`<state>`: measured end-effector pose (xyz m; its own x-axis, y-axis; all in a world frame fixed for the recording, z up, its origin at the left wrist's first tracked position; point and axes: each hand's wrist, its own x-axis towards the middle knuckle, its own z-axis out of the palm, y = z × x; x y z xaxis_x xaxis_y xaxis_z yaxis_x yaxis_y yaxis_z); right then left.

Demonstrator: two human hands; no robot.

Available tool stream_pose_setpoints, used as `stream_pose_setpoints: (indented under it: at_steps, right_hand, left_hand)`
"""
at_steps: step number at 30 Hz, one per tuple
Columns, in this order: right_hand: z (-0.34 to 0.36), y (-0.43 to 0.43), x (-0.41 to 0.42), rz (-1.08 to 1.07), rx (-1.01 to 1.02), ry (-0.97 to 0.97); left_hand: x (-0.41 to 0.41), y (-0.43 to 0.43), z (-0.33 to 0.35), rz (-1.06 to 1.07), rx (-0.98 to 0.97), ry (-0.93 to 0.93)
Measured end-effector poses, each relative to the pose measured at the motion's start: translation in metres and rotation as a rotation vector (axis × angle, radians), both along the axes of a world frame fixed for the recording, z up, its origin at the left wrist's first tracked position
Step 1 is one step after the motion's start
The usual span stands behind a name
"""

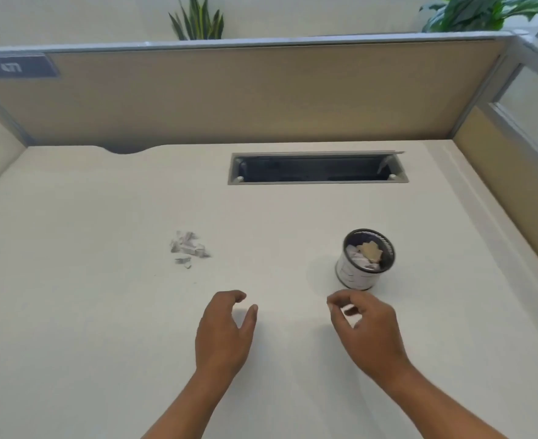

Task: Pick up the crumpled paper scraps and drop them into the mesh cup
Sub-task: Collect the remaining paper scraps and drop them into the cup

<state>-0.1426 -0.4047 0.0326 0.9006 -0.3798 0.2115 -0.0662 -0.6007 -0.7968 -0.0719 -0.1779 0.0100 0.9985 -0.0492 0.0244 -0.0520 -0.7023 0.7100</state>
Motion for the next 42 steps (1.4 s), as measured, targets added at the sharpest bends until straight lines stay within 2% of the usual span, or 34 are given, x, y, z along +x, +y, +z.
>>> stream_pose_setpoints:
  at_steps: [5, 9, 13, 18, 22, 27, 31, 35, 38, 42]
  right_hand:
    - [-0.036, 0.043, -0.005, 0.116, -0.070, 0.229]
    - [-0.054, 0.071, 0.003, 0.191, -0.196, 0.274]
    - [-0.064, 0.088, 0.012, 0.175, -0.390, 0.266]
    - [-0.065, 0.091, 0.012, 0.141, -0.447, 0.295]
    - [-0.061, 0.095, 0.015, 0.116, -0.446, 0.326]
    - [-0.058, 0.098, 0.016, 0.114, -0.442, 0.331]
    - [-0.055, 0.103, 0.018, 0.117, -0.436, 0.332]
    - [-0.051, 0.110, 0.034, 0.006, -0.383, 0.366]
    - [-0.041, 0.120, 0.062, -0.001, -0.307, 0.375]
    - [-0.024, 0.142, 0.122, 0.123, -0.299, 0.306]
  left_hand:
    - [-0.009, 0.064, -0.023, -0.007, 0.201, -0.065]
    - [-0.002, 0.115, -0.037, 0.004, 0.335, -0.042]
    - [0.025, 0.147, -0.043, -0.044, 0.362, 0.053]
    - [0.085, 0.146, -0.026, 0.009, 0.210, -0.018]
    - [0.141, 0.131, -0.009, 0.074, 0.047, 0.000]
    - [0.189, 0.120, -0.004, 0.077, 0.045, 0.043]
    - [0.200, 0.125, -0.011, 0.058, 0.076, 0.102]
    - [0.198, 0.139, -0.013, 0.054, 0.074, 0.097]
    - [0.192, 0.149, -0.008, 0.089, -0.027, 0.085]
    - [0.171, 0.162, -0.001, 0.120, -0.221, 0.081]
